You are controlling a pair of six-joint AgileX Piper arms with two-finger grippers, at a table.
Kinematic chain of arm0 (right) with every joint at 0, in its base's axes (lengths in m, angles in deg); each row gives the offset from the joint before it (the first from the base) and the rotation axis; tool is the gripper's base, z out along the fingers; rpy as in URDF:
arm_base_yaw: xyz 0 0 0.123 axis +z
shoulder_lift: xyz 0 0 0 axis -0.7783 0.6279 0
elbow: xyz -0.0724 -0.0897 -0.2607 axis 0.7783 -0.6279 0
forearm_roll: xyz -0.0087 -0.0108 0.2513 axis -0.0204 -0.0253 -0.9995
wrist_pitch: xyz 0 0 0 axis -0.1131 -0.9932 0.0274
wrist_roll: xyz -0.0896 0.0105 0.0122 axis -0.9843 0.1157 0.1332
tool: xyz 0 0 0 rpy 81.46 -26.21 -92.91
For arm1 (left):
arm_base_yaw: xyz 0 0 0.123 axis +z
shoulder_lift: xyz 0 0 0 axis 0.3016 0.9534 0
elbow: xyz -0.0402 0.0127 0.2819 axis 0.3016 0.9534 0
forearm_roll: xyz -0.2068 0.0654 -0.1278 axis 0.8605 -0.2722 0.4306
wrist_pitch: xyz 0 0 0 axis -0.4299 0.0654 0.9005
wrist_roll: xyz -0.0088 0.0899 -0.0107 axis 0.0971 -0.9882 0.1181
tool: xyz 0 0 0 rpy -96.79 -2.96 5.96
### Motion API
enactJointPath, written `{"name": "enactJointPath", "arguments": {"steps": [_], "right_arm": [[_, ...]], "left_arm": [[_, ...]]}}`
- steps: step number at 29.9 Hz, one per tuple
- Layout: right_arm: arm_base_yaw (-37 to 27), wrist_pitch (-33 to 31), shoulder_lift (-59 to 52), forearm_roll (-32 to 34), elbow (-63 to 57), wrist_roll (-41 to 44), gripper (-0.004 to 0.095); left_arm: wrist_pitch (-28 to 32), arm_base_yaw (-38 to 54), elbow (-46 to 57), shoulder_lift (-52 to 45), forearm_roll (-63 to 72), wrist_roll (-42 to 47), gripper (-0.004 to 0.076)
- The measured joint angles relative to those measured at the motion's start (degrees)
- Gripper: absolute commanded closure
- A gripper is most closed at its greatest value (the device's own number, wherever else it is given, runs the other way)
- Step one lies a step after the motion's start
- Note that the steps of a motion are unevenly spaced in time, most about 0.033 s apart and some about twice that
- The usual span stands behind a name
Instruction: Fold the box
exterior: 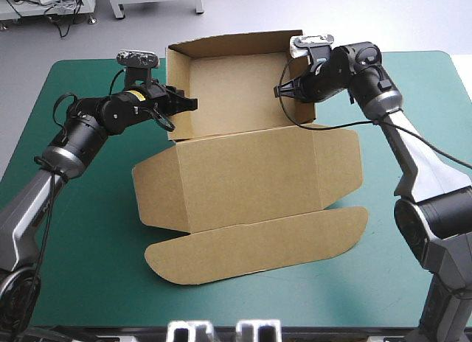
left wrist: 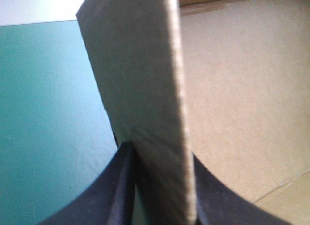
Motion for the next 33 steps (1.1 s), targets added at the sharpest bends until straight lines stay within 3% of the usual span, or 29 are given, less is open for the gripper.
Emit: {"name": "enactJointPath", "arguments": {"steps": [4, 8, 15, 18, 23, 33], "right_arm": [[0.00, -2.10, 0.18, -0.32, -0.11, 0.00, 0.0928], [0.00, -6.05, 0.73, 0.70, -0.33, -0.06, 0.0928], [0.00, -12.13, 1.96, 3.37, -0.37, 0.79, 0.0928], [0.00, -12.13, 3.13, 3.37, -0.37, 1.76, 0.0928], [0.00, -12.13, 5.90, 3.09, -0.37, 3.25, 0.0928], [-0.19, -12.19, 8.38, 4.85, -0.37, 5.08, 0.0928]], "left_arm": [[-3.89, 0.22, -1.52, 4.16, -1.61, 0.92, 0.0733], [-13.81, 0.34, -6.85, 10.91, -2.94, 1.86, 0.0733], [-32.22, 0.15, -24.74, 22.78, -3.47, 2.83, 0.0733], [-36.51, -0.25, -32.17, 26.01, -5.91, 2.96, 0.0733], [-39.87, -2.73, -37.70, 28.84, -12.36, 4.55, 0.0733], [-39.58, -6.64, -38.25, 32.95, -17.86, 7.67, 0.0733]]}}
